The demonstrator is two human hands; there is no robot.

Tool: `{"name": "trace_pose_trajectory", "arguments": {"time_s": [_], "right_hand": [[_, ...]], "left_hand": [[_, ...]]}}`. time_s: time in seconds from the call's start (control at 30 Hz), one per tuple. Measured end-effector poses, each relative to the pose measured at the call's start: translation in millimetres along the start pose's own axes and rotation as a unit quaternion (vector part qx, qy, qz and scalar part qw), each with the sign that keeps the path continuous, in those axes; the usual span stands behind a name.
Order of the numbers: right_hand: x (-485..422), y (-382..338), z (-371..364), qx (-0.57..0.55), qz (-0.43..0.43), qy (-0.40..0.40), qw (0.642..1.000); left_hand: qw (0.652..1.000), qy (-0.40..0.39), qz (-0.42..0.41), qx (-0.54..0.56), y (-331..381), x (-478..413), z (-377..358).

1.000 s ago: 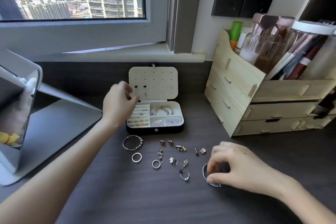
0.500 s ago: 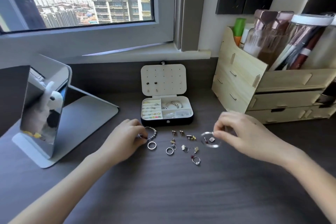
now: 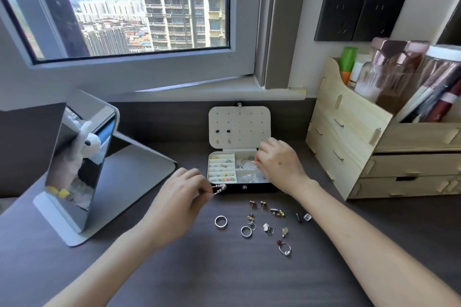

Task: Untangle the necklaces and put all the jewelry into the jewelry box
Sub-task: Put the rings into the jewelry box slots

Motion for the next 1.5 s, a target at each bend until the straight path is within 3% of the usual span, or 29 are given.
{"name": "trace_pose_trajectory", "arguments": {"time_s": [0.2,0.27,0.43,0.57,0.8,1.03,1.2,1.5], "right_hand": [[-1,24,-5,-0.119,-0.096,-0.012,0.988],[7,30,6,-0.152,-0.113,0.037,0.981],[50,26,26,-0.215,-0.157,0.099,0.959],[83,18,31,-0.209,-0.171,0.104,0.957],[91,9,37,-0.219,-0.151,0.107,0.958],[91,-39,36,-0.304,-0.05,-0.009,0.951],[87,-77,23,-0.23,0.024,-0.017,0.973],[84,-86,10,-0.189,-0.014,-0.026,0.982]], "left_hand": [[0.997,0.074,-0.003,0.023,8,-41,11],[0.996,0.087,-0.015,-0.003,16,-59,4],[0.993,0.049,-0.061,-0.094,24,-101,-41],[0.989,-0.045,-0.085,-0.116,24,-118,-78],[0.976,-0.149,-0.084,-0.133,20,-122,-95],[0.998,-0.025,0.001,-0.056,11,-88,-40],[0.995,-0.09,0.014,-0.041,19,-13,-21],[0.993,-0.1,0.058,-0.02,19,27,-32]]}}
Point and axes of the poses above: each hand's wrist, its own x-axis away from the middle knuckle, its own z-axis out of the back of the hand, y = z × x, the point moved 6 cm from there along -x, towards the middle knuckle, and after that the axes turned 11 degrees about -x, right-handed, at the moved point
